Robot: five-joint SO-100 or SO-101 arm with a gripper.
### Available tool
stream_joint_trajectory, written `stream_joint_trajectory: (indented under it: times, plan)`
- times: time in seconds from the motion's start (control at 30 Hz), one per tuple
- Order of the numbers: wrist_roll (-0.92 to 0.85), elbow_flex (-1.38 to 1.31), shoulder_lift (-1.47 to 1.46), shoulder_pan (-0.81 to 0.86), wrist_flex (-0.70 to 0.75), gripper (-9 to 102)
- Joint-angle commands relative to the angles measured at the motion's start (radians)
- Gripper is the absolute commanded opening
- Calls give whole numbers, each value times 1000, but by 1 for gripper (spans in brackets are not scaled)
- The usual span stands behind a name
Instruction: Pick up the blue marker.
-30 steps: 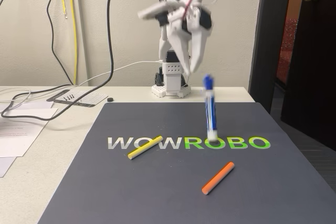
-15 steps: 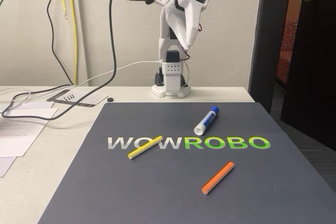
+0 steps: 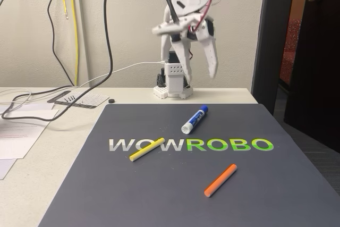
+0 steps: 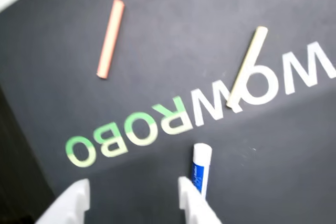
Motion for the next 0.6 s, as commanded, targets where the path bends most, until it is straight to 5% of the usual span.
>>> stream_joint_trajectory:
  times: [0.0,0.27,0.57]
  plan:
    - [-51,86,135,12,170,24]
    - [-138,282,253,52,163,27]
    - [-219,726,514,124,-60,31]
